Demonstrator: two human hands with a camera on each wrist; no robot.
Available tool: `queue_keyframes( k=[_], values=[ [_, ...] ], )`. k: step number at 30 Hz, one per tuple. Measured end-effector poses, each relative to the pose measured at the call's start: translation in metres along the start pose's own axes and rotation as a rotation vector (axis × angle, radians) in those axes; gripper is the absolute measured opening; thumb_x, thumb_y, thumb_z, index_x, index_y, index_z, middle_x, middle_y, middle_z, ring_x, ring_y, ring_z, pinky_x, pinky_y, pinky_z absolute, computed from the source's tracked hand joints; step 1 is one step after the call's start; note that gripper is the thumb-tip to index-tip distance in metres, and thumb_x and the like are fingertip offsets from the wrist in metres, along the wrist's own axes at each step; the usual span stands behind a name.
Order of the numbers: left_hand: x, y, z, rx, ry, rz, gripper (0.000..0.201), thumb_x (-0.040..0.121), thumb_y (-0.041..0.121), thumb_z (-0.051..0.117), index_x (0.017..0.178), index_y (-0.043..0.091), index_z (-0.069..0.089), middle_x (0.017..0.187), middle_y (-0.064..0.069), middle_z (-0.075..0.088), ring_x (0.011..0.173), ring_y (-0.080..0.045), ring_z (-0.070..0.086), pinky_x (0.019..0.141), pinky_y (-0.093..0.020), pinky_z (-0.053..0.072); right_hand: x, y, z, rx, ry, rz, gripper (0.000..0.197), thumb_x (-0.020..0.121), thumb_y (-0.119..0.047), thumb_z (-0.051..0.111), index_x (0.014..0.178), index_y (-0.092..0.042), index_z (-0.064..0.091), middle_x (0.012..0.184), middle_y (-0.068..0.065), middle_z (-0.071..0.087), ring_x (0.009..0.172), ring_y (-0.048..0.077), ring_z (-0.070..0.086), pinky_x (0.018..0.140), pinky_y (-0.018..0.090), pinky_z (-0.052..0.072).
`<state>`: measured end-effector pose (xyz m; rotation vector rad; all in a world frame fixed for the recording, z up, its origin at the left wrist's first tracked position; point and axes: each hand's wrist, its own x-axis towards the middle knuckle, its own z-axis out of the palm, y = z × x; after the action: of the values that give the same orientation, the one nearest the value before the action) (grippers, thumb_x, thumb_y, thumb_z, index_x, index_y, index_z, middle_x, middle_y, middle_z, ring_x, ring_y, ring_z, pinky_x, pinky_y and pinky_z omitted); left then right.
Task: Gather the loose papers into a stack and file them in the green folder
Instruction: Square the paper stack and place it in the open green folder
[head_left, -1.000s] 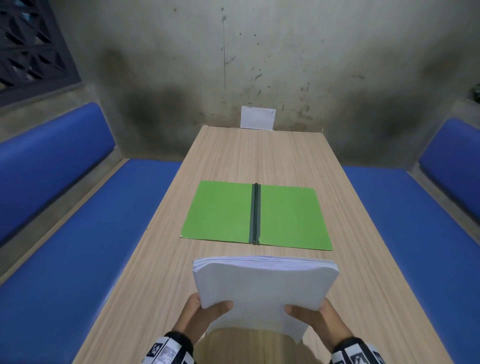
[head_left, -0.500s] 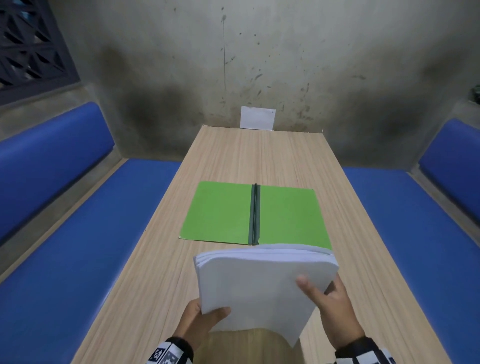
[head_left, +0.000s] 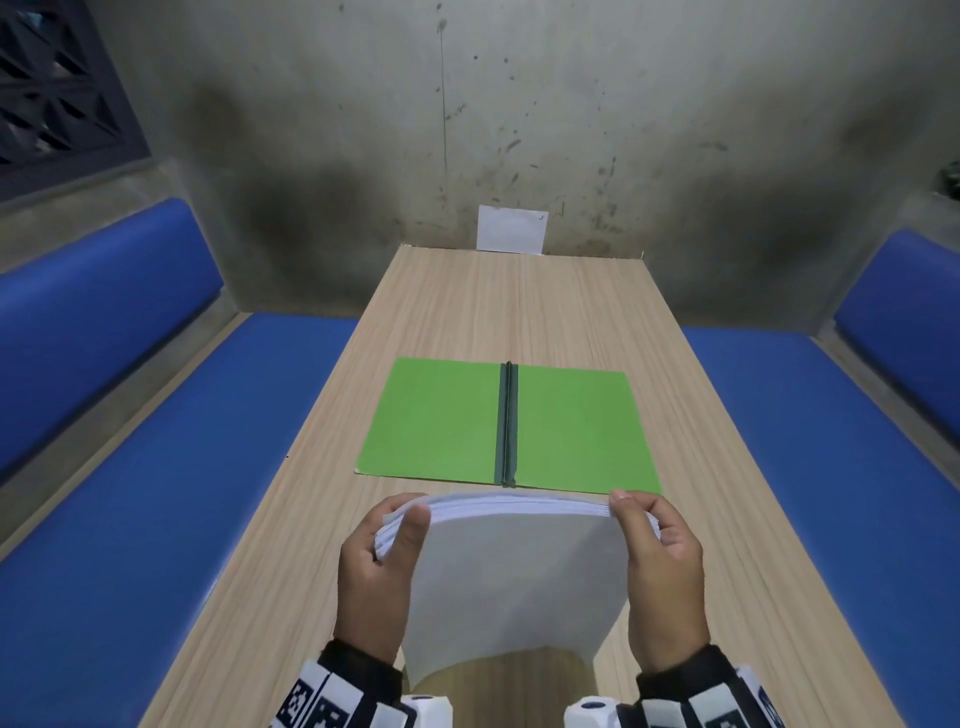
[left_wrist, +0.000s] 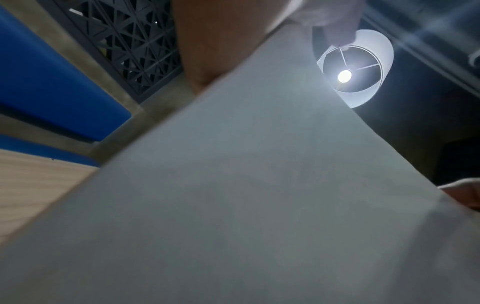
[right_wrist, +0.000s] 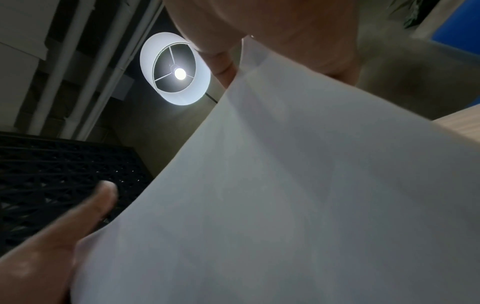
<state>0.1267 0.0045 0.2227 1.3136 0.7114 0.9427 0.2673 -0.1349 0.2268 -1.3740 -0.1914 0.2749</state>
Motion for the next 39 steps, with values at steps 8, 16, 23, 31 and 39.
queue_keyframes(
  k=[8, 16, 23, 31, 39],
  values=[
    [0.003, -0.002, 0.003, -0.022, 0.001, -0.008, 0.027, 0.069, 0.037, 0.073, 0.056, 0.016, 0.062, 0.052, 0.003, 0.055, 0.057, -0.020, 0.050, 0.045, -0.015, 0.040, 0.002, 0.000, -0.014, 0.042, -0.159, -0.011, 0.010, 0.084, -0.021, 0.066, 0.077, -0.020, 0.060, 0.070, -0.003, 0.061, 0.060, 0.005, 0.054, 0.055, 0.015, 0.044],
    [0.001, -0.018, -0.014, 0.023, -0.417, -0.210, 0.033, 0.049, 0.000, 0.087, 0.067, 0.026, 0.078, 0.070, 0.004, 0.076, 0.065, -0.005, 0.070, 0.055, -0.016, 0.053, 0.008, 0.025, -0.037, -0.153, -0.522, 0.202, 0.037, 0.055, -0.002, 0.076, 0.090, -0.013, 0.069, 0.077, -0.005, 0.079, 0.071, 0.003, 0.072, 0.058, 0.014, 0.054],
    [0.008, -0.023, -0.021, 0.084, -0.439, -0.187, 0.034, 0.058, -0.015, 0.077, 0.059, 0.019, 0.076, 0.063, 0.006, 0.075, 0.060, -0.001, 0.068, 0.053, -0.013, 0.051, 0.004, 0.017, -0.036, -0.076, -0.538, 0.201, 0.035, 0.053, 0.000, 0.075, 0.086, -0.011, 0.073, 0.077, -0.001, 0.079, 0.069, 0.005, 0.073, 0.056, 0.015, 0.054],
    [0.007, -0.072, -0.028, 0.132, -0.424, -0.421, 0.036, 0.043, 0.009, 0.084, 0.073, 0.027, 0.076, 0.074, 0.006, 0.076, 0.069, -0.001, 0.069, 0.059, -0.017, 0.054, 0.013, 0.079, -0.046, -0.274, -0.471, 0.393, 0.022, 0.055, 0.007, 0.080, 0.056, -0.014, 0.073, 0.058, -0.001, 0.070, 0.060, 0.010, 0.062, 0.059, 0.024, 0.052],
    [0.028, -0.090, -0.023, 0.206, -0.354, -0.505, 0.036, 0.036, 0.031, 0.081, 0.069, 0.017, 0.079, 0.073, 0.001, 0.077, 0.069, -0.010, 0.072, 0.059, -0.017, 0.054, 0.022, 0.093, -0.046, -0.310, -0.481, 0.435, 0.019, 0.061, 0.001, 0.084, 0.071, -0.014, 0.077, 0.066, -0.003, 0.077, 0.069, 0.003, 0.070, 0.061, 0.013, 0.053]
  ],
)
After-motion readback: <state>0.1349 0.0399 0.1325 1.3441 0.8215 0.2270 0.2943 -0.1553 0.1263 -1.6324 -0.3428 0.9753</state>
